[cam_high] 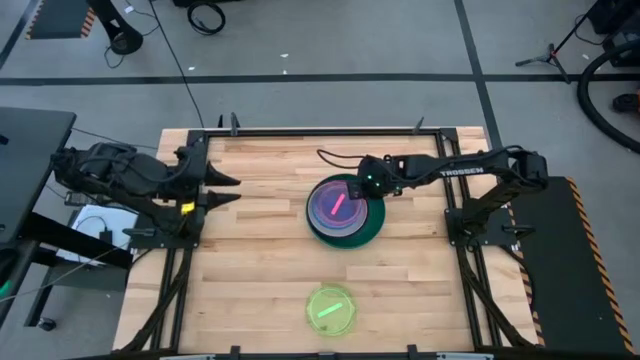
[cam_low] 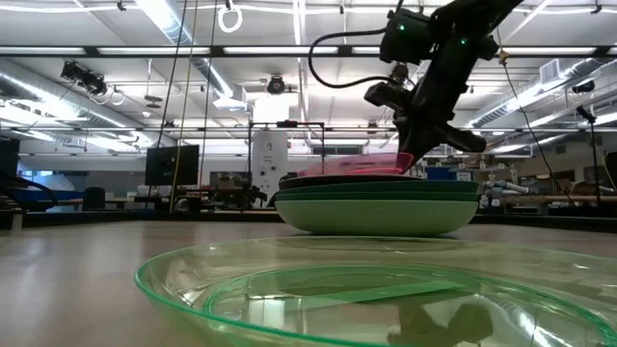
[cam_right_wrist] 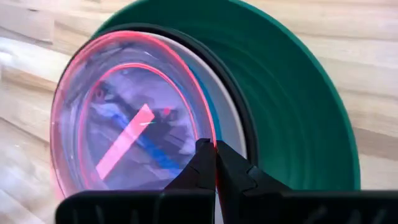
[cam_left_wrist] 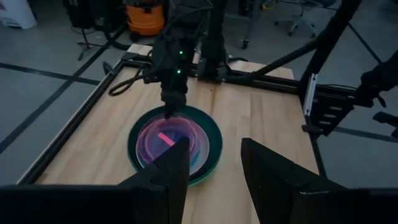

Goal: Stack plastic plates
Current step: Stack the pink transparent plate on top of the blue transparent plate, then stack the green transparent plate on top of the pink transparent plate

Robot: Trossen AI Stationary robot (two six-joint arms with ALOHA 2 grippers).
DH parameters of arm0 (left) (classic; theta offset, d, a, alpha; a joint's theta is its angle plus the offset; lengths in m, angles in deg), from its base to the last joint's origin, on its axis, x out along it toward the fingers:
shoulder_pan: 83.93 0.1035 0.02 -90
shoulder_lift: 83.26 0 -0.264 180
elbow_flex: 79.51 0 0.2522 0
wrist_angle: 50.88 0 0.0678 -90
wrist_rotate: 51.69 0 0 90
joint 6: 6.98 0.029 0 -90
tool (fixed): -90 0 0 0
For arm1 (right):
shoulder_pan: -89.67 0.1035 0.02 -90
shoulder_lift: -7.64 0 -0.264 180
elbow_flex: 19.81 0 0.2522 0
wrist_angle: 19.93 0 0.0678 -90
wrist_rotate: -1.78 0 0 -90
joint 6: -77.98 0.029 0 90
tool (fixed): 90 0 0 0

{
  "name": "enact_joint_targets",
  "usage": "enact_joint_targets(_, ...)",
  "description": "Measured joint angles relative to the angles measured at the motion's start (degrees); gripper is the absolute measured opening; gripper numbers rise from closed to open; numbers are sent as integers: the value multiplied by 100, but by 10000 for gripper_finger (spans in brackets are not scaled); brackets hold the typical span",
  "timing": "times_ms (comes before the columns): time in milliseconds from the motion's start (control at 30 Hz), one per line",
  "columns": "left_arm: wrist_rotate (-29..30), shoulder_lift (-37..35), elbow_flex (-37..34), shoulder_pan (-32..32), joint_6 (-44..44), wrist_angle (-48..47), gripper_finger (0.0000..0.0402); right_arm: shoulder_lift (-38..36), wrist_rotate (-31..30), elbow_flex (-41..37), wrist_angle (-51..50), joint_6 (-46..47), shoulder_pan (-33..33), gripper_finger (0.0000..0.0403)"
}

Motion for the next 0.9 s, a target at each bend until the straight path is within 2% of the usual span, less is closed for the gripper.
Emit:
enact_joint_targets(267, 17, -2, 0, 16, 157, -50, 151, -2, -283, -91, 213, -221, 98, 22)
enact_joint_targets(600, 15, -1, 0, 30, 116, -112, 151, -52, -4, 136, 235, -601, 203, 125)
enact_joint_targets(733, 17, -13, 0, -62, -166, -193, 151, -105, -308, 612, -205, -621, 759, 131)
enact_joint_targets(900, 12, -13, 0, -264, -249, -242, 151, -107, -329, 897, -347, -427, 1992, 130)
